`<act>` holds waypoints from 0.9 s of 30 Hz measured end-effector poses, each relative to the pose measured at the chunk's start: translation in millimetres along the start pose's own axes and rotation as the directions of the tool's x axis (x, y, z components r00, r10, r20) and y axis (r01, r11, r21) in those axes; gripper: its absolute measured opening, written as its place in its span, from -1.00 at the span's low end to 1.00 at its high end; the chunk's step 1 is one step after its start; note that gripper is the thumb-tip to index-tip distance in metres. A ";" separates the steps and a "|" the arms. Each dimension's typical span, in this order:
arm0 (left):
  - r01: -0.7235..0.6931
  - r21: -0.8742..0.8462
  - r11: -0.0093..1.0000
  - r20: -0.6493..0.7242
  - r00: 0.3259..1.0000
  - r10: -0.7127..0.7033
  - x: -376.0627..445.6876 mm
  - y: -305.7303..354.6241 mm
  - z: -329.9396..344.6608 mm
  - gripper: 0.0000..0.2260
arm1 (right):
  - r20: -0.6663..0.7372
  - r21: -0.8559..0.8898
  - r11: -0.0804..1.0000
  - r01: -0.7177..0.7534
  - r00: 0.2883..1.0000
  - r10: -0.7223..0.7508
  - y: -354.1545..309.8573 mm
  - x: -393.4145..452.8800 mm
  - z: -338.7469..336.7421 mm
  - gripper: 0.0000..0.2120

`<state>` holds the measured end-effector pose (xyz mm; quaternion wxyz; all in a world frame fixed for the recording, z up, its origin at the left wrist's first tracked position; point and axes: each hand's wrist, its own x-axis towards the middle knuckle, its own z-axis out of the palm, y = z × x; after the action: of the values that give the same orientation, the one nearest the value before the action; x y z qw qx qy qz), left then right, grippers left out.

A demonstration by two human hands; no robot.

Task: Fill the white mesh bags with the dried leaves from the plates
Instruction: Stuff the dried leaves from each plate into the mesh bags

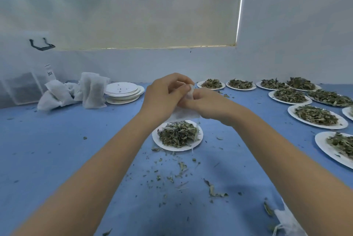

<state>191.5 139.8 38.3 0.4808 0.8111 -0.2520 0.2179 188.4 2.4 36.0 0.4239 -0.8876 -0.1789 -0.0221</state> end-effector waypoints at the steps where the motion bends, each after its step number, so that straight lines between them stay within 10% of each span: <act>1: -0.009 0.023 1.000 -0.008 1.000 0.009 1.4 -1.3 -2.1 -0.78 | 0.011 0.039 0.999 0.001 1.000 -0.001 0.0 2.5 2.6 -0.75; 9: -0.157 0.291 0.944 0.189 0.976 0.104 -17.9 -23.5 -20.1 -0.44 | 0.326 0.253 0.941 -0.226 0.935 0.137 9.9 8.5 17.7 -0.70; 15: -0.295 0.535 0.792 0.367 0.925 0.096 -35.9 -46.9 0.4 0.04 | 0.385 0.567 0.796 -0.213 0.923 -0.028 11.3 9.6 21.5 -0.79; 27: -0.337 0.647 0.684 0.239 0.941 0.238 -14.3 -76.2 0.3 -0.56 | 0.380 0.516 0.842 -0.155 0.923 -0.063 4.1 28.3 18.5 -0.65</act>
<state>227.6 173.7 -21.5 0.0927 0.8929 -0.3111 0.3118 214.1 22.5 26.5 0.6124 -0.7242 -0.2352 0.2127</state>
